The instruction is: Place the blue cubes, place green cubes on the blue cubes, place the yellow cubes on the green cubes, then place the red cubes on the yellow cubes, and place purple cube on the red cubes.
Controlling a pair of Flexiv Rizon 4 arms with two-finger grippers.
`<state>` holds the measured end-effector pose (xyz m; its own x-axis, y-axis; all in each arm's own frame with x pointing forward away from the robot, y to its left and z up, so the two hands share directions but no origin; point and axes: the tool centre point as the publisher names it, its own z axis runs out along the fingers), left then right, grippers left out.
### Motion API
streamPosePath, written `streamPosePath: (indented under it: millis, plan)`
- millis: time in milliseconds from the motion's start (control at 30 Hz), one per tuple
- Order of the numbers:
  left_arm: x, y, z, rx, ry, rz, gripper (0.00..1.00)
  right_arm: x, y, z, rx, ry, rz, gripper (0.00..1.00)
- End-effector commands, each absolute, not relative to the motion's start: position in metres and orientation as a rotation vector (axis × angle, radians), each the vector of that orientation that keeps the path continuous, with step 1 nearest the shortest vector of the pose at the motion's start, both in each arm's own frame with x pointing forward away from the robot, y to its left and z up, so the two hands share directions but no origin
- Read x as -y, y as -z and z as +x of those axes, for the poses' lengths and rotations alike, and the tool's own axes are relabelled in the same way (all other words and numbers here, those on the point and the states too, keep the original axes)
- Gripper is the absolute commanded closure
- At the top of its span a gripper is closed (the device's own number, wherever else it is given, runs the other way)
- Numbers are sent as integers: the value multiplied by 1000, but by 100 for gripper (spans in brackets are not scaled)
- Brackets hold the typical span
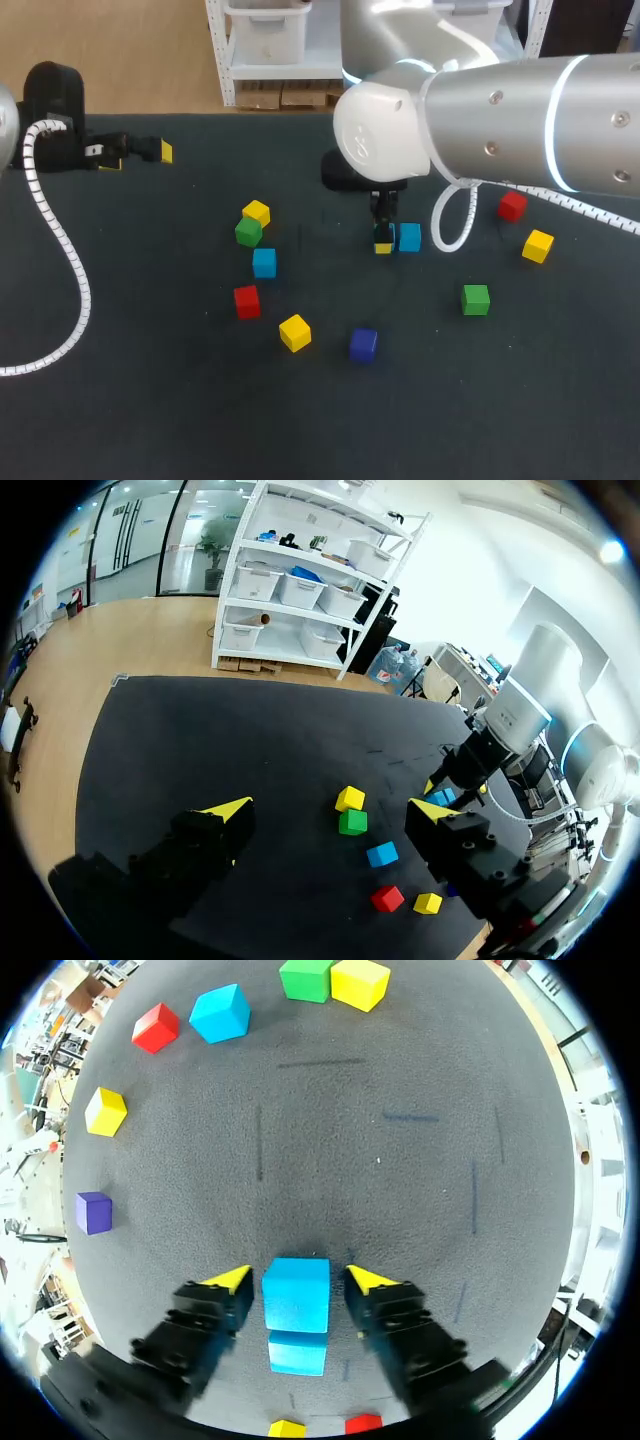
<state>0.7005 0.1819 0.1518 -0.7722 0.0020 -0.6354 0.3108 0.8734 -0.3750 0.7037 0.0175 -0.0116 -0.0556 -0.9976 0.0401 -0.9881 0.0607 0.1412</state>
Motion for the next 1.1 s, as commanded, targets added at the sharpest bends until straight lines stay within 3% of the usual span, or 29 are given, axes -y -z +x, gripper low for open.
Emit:
streamPosePath:
  millis: [33, 1100]
  plan:
    - [-184, -150, 700, -2377, 633, 230, 0, -17, 9, 704, 2200, 118, 2066, 0]
    - [-184, -150, 700, -2377, 633, 230, 0, 17, -94, 682, 2671, 70, 2019, 0]
